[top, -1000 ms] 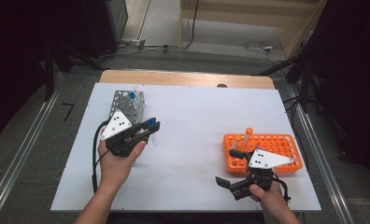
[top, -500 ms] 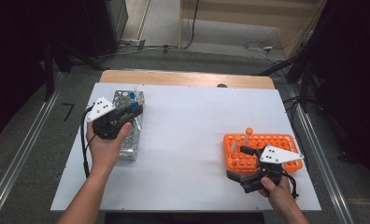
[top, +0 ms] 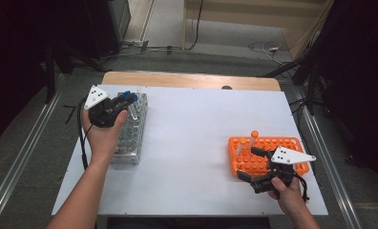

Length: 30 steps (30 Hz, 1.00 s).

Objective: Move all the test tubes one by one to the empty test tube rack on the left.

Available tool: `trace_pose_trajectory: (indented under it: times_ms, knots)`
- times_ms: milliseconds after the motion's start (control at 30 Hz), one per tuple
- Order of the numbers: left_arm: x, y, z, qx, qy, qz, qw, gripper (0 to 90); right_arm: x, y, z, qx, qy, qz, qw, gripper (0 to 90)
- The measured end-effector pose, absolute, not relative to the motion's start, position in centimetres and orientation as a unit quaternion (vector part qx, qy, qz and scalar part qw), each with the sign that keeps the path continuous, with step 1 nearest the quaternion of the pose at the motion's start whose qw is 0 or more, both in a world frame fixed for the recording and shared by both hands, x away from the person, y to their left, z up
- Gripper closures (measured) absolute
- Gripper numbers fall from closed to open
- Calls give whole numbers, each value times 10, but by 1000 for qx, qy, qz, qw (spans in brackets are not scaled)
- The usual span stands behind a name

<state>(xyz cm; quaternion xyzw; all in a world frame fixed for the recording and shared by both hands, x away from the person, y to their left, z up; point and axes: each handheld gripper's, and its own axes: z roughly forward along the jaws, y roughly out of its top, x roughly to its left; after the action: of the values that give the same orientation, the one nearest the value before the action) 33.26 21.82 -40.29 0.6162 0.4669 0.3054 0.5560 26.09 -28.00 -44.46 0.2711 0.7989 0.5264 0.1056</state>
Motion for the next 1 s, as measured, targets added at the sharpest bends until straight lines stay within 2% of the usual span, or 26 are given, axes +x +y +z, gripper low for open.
trace_pose_trajectory:
  times_ms: [467, 1000]
  knots:
    - [360, 212, -417, 604, 481, 324, 547, 762, 263, -282, -448, 279, 800, 521, 108, 0]
    - [360, 203, -426, 648, 491, 320, 486, 761, 266, -285, -450, 291, 795, 519, 117, 0]
